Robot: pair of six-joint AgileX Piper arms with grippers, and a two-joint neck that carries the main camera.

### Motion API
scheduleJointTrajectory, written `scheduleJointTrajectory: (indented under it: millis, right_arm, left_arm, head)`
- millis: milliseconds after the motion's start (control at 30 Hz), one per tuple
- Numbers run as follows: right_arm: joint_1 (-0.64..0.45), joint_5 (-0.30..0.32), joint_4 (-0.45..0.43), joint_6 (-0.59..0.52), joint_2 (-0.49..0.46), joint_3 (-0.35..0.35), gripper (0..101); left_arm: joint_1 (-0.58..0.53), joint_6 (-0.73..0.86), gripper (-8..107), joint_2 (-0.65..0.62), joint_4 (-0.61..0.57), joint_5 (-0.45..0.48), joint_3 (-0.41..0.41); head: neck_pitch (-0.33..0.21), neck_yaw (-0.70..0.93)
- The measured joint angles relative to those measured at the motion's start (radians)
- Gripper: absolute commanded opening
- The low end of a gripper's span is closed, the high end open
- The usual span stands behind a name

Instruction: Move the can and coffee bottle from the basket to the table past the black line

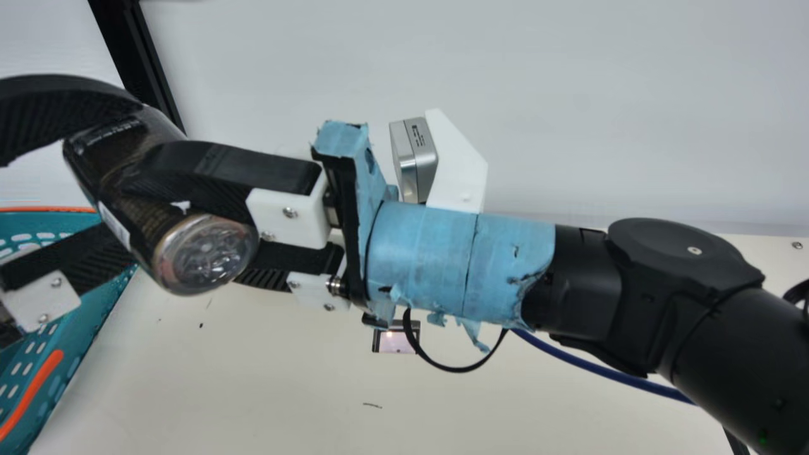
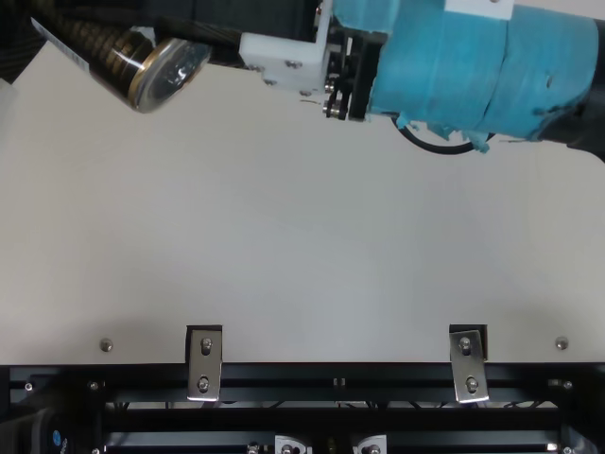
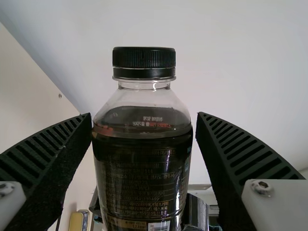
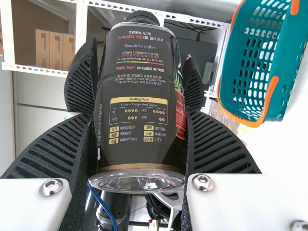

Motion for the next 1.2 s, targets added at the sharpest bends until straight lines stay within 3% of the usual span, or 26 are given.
scheduleJointTrajectory:
  millis: [267, 733, 900, 1200]
  right_arm:
    - [0.000, 0.000, 0.000, 0.000, 0.000, 0.000, 0]
    - [0.000, 0.000, 0.000, 0.000, 0.000, 0.000, 0]
    - [-0.001, 0.000, -0.006, 0.005, 0.000, -0.004, 0]
    - [-0.063, -0.091, -0.025, 0.004, -0.067, 0.030, 0]
  left_arm:
    - [0.011, -0.004, 90, 0.000, 0.004, -0.010, -0.002]
    - [0.177, 0.034, 90, 0.002, -0.020, -0.110, 0.009]
    - [0.181, 0.034, 90, 0.002, -0.020, -0.109, 0.009]
    - [0.181, 0.034, 90, 0.002, -0.020, -0.109, 0.009]
  head:
    - [0.005, 0.000]
    - [0.000, 0.000]
    - [0.000, 0.000]
    - [0.000, 0.000]
